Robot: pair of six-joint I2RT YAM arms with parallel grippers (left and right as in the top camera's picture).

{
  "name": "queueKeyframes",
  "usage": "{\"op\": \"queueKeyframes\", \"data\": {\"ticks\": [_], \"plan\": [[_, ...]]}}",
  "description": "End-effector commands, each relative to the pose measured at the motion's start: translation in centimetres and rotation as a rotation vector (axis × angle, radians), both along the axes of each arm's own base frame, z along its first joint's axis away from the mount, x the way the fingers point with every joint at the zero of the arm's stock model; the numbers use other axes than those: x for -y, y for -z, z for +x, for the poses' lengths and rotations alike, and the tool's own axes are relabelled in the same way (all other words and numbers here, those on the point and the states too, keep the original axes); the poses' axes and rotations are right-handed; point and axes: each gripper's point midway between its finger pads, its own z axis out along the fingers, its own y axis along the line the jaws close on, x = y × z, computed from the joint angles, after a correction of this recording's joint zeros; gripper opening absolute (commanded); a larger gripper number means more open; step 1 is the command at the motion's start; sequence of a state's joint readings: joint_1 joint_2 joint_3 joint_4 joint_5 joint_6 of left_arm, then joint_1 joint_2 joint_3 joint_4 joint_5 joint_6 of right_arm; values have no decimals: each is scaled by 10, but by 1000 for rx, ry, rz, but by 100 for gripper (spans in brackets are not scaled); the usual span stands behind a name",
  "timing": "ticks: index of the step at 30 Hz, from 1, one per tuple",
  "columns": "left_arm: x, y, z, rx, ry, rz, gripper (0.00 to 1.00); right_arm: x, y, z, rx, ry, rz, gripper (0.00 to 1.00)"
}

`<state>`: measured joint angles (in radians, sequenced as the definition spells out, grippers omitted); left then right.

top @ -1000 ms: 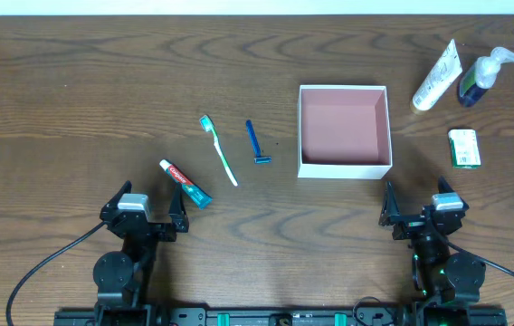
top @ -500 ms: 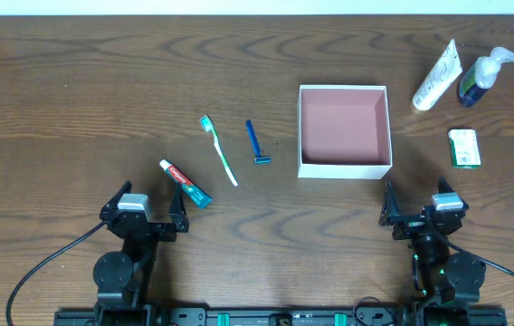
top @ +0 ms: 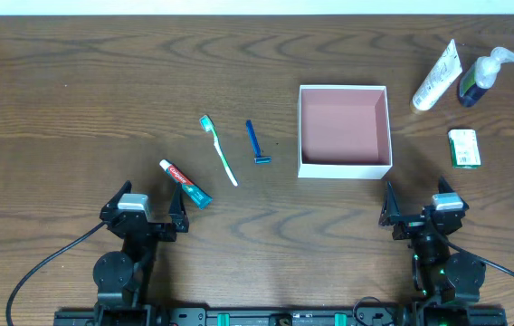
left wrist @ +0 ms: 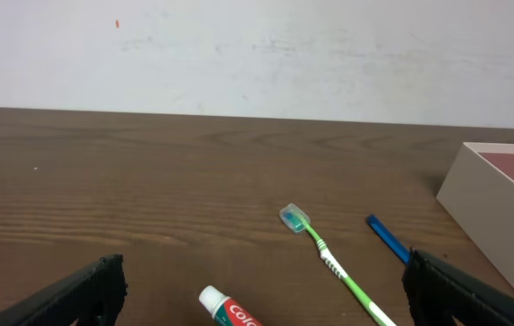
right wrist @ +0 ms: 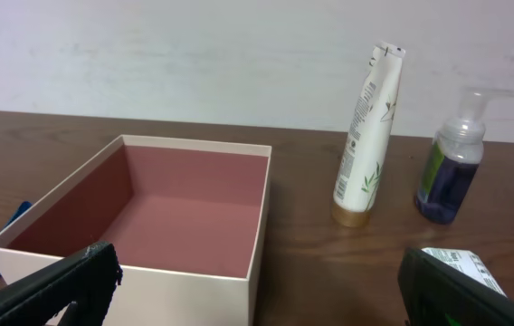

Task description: Pack container

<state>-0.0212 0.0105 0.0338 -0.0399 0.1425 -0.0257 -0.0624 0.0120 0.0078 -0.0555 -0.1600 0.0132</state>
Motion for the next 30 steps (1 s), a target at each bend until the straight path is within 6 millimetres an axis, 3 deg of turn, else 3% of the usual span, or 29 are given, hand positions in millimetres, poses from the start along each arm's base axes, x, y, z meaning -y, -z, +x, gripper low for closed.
{"op": "queueKeyframes", "data": {"ticks": [1, 6, 10, 14, 20, 23, 26, 28, 30], "plan": [[-2, 17, 1, -41, -9, -3, 98, -6, 0, -1, 4, -25, -10, 99], [-2, 17, 1, -41, -9, -3, 98, -9, -1, -1, 2, -39, 31, 99], [-2, 17, 1, -41, -9, -3, 98, -27, -21, -4, 75, -147, 64, 99], [-2, 17, 1, -41, -9, -3, 98, -33, -61, -11, 216, -186, 12, 99], [-2, 17, 1, -41, -9, -3, 98, -20, -151, -22, 358, -82, -202, 99], [-2, 17, 1, -41, -9, -3, 98, -7, -192, -12, 296, -16, -276, 99], [-2, 17, 1, -41, -9, -3, 98, -1, -229, 9, 156, -15, -269, 99], [-2, 17, 1, -41, -9, -3, 98, 2, -240, 28, 3, -29, -255, 99], [-2, 17, 1, -41, -9, -3, 98, -1, -237, 45, -187, -85, -228, 99]]}}
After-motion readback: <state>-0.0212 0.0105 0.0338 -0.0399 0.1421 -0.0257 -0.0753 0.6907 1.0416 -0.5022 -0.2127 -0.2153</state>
